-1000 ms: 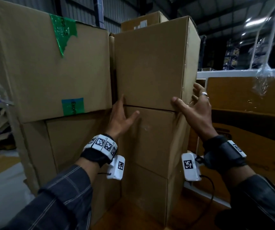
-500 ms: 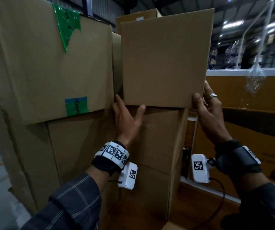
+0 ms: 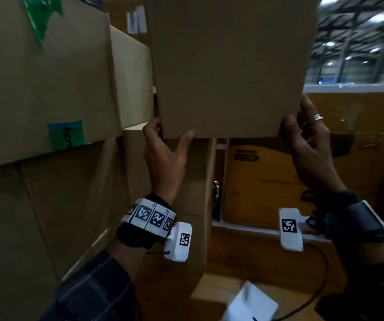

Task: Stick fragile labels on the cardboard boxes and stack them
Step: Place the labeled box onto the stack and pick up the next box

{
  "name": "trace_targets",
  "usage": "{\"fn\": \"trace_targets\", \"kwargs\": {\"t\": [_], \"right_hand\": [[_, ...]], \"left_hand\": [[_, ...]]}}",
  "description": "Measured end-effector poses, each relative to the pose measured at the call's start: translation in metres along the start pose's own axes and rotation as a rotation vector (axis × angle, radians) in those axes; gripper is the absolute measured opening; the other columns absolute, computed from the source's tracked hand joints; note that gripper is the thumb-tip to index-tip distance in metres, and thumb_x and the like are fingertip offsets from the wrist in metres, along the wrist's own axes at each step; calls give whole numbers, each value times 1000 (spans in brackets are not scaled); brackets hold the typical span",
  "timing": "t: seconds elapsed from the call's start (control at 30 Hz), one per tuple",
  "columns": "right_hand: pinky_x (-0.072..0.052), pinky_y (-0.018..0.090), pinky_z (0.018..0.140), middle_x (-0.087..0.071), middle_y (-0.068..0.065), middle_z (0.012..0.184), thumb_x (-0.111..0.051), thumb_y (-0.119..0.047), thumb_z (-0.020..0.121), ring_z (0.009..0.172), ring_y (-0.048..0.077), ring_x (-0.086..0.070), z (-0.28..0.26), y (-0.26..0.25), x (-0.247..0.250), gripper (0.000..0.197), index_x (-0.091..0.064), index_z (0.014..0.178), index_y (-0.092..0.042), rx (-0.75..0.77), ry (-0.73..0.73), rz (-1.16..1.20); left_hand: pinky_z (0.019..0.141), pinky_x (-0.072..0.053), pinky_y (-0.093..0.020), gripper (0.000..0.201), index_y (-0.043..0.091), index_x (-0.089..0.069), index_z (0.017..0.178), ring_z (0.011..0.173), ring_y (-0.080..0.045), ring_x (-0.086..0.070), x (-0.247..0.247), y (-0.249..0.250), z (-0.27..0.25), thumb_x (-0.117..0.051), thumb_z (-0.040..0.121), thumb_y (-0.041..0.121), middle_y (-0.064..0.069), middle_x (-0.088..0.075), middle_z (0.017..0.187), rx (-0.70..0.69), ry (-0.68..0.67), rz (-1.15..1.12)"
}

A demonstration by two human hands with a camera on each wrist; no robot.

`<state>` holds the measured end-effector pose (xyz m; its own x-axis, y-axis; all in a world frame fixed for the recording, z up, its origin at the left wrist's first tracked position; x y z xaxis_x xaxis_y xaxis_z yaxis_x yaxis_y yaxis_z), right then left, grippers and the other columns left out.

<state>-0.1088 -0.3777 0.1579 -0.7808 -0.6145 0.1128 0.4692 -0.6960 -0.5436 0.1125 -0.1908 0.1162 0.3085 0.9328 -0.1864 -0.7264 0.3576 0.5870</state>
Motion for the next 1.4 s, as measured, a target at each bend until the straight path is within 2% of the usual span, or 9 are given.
{"fn": "trace_targets", "kwargs": {"t": [0.27, 0.47, 0.6, 0.7, 0.8, 0.87, 1.1, 1.23, 1.4], "right_hand": [[-47, 54, 112, -43, 8, 159, -48, -9, 107, 143, 21, -48, -85, -18, 60, 61, -20, 162, -14, -120, 89, -66], [-49, 32, 110, -48, -1, 153, -50, -7, 104, 138, 10, -51, -131, -39, 110, 60, -27, 158, -18, -157, 138, -84], [-47, 46, 113, -49, -3, 153, -52, -8, 103, 140, 13, -50, -166, -39, 156, 61, -29, 158, -23, -216, 130, -80], [-45, 53, 113, -49, 0, 153, -56, -4, 100, 142, 16, -49, -198, -31, 193, 61, -34, 154, -24, -264, 131, -76], [-45, 48, 114, -52, 0, 150, -57, 5, 97, 141, 15, -50, -232, -17, 221, 64, -40, 145, -35, -330, 124, -91], [-50, 42, 109, -53, 4, 149, -57, 9, 96, 139, 18, -52, -258, -3, 236, 65, -42, 141, -36, -391, 127, -84], [-54, 13, 87, -58, -13, 134, -58, 13, 95, 124, -2, -59, -353, 47, 268, 61, -44, 137, -29, -628, 128, -112], [-57, 18, 86, -60, -13, 130, -57, 12, 96, 121, 2, -61, -398, 77, 278, 56, -44, 139, -21, -758, 135, -102], [-56, 36, 99, -58, -14, 136, -62, 10, 94, 126, 5, -60, -438, 105, 283, 62, -48, 128, -40, -851, 163, -135]], "left_hand": [[106, -51, -47, 89, 16, -34, 156, 139, -19, -48, -25, 15, -71, -82, 85, 41, -3, -45, 152, 45, -144, 1], [103, -53, -48, 91, 23, -35, 154, 136, -17, -50, -46, 40, -123, -81, 80, 52, 1, -45, 150, 79, -199, -10], [103, -54, -45, 85, 25, -38, 149, 134, -14, -52, -67, 57, -176, -85, 80, 40, 2, -49, 147, 157, -225, -64], [102, -54, -36, 84, 19, -37, 147, 129, -9, -56, -84, 64, -222, -87, 80, 29, 0, -53, 145, 231, -290, -66], [93, -50, -11, 81, 12, -39, 142, 116, 13, -57, -98, 66, -266, -88, 77, 12, 1, -58, 138, 299, -346, -66], [93, -48, -8, 86, 10, -37, 145, 116, 11, -58, -105, 62, -295, -88, 75, 10, 2, -57, 138, 356, -389, -40], [98, -56, -38, 88, 43, -38, 150, 123, -9, -61, -112, 17, -392, -83, 74, 43, 11, -63, 135, 496, -520, 131], [96, -56, -48, 80, 35, -41, 146, 121, -14, -62, -114, -11, -437, -78, 77, 54, 6, -65, 132, 606, -602, 186], [105, -50, -54, 96, 42, -24, 152, 133, -27, -54, -112, -52, -476, -76, 75, 66, 2, -55, 147, 695, -710, 281]]}}
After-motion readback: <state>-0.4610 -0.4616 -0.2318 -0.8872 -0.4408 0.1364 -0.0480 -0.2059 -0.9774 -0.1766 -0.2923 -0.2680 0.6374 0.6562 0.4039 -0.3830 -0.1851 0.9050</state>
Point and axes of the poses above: each hand's wrist, its own z-axis towards the middle knuckle, its own x-axis out of the back of the hand, y = z × x, the point moved 6 cm from there along z, towards the middle knuckle
